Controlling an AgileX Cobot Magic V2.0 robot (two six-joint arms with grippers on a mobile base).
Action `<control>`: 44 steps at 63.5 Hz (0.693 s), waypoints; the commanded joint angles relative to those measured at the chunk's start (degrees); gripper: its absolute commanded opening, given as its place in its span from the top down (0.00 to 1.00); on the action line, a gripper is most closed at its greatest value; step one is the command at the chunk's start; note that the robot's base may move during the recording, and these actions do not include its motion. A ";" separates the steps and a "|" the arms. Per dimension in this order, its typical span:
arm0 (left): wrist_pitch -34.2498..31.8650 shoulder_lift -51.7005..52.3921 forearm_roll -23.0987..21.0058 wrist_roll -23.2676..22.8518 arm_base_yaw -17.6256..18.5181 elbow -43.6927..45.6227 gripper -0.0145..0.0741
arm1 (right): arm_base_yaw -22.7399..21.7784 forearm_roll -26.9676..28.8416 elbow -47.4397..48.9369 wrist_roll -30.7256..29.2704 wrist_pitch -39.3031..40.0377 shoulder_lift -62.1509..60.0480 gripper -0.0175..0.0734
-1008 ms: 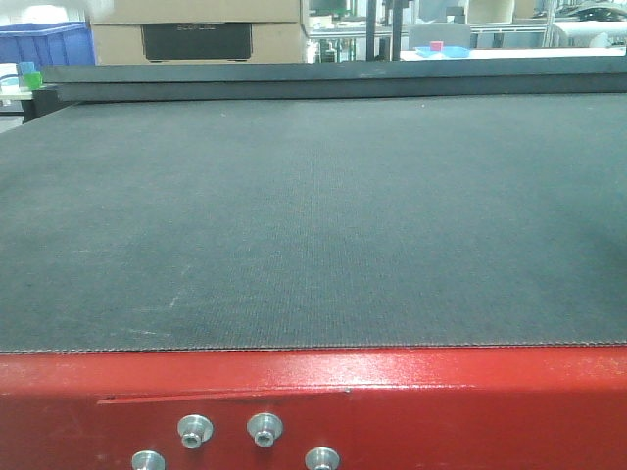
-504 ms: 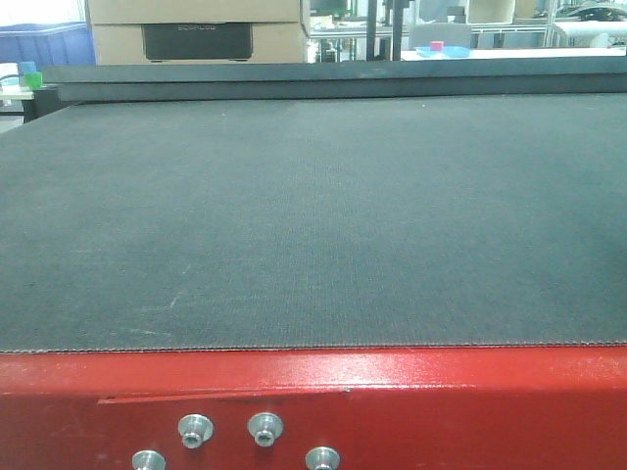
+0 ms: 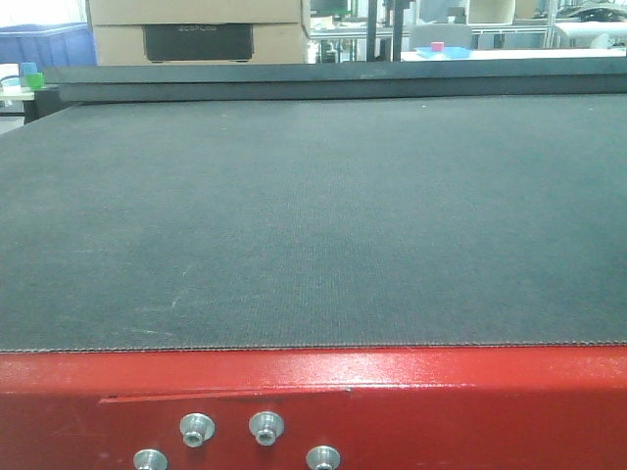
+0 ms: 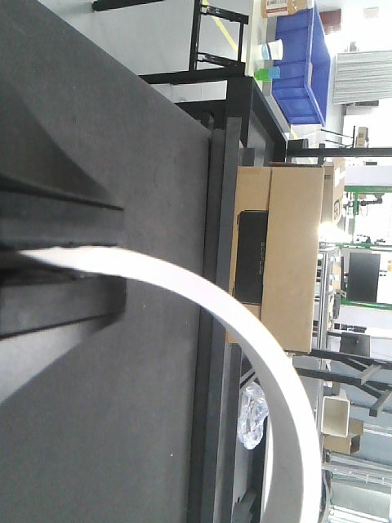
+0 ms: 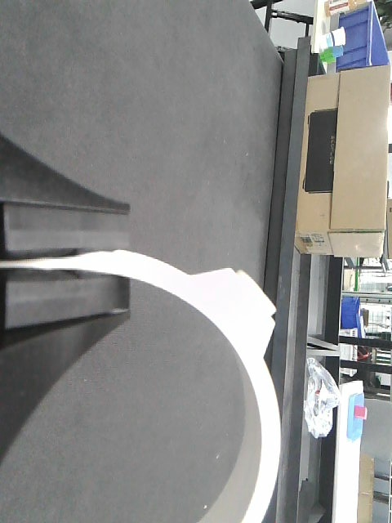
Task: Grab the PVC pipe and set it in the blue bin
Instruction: 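Lift both held white arcs up off the table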
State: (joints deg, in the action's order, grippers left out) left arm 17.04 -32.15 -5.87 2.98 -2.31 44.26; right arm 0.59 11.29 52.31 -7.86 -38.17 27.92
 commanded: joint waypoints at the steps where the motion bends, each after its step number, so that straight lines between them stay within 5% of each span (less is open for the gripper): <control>1: -0.03 1.54 0.04 0.03 0.28 0.05 0.96 | 0.03 -0.12 0.29 0.00 1.26 -0.25 0.99; 44: 0.41 2.27 0.02 0.03 0.28 0.05 0.96 | 0.03 -0.12 0.29 0.00 1.26 -0.25 0.99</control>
State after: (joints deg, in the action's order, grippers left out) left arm 18.61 -30.15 -5.74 2.98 -2.31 44.26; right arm 0.59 11.38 52.31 -7.86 -38.17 27.92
